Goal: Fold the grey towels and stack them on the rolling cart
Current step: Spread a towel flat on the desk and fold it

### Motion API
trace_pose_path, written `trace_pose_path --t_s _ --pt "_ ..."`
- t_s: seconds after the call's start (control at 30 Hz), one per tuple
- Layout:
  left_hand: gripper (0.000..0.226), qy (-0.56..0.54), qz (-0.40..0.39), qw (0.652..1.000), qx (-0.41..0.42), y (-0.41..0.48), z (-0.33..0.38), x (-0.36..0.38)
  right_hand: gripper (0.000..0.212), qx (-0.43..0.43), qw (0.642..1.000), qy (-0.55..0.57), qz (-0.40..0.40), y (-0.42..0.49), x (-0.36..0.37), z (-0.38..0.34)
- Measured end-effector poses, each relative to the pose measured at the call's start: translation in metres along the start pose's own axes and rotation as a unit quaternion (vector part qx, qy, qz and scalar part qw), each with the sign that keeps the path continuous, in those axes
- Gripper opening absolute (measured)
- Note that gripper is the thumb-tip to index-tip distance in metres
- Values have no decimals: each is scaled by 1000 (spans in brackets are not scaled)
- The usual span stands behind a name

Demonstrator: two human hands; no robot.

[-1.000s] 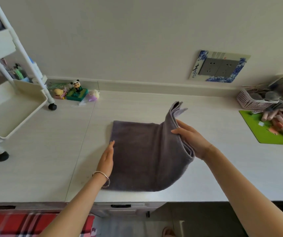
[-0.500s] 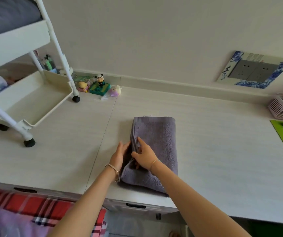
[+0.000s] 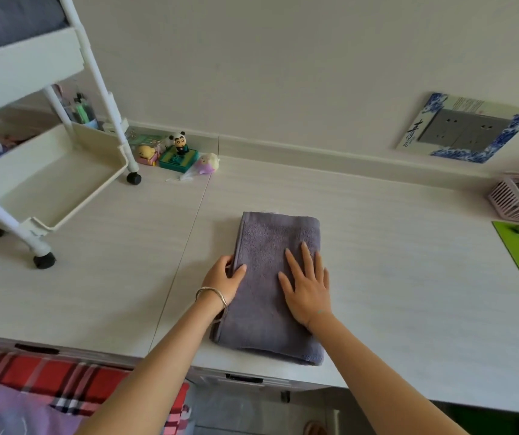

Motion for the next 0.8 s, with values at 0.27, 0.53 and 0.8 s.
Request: trace_pose_path --t_s 0.27,0.53,0.8 --pt "42 337 -78 856 384 -54 106 44 85 -91 987 -129 37 32 -22 4" --pt "54 454 -174 858 164 -16 53 46 58 -76 961 -188 186 8 -49 61" --pt "53 463 -128 855 197 -11 66 71 66 -72 987 -50 133 5 -50 34"
Point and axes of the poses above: each hand's wrist, its own y-axis towards the middle knuckle, its own x-axis out of the palm, z = x × y, the point moved 8 cm from there along y, towards the middle knuckle, and after that the axes turned 12 degrees about x, right-handed, at the moved point
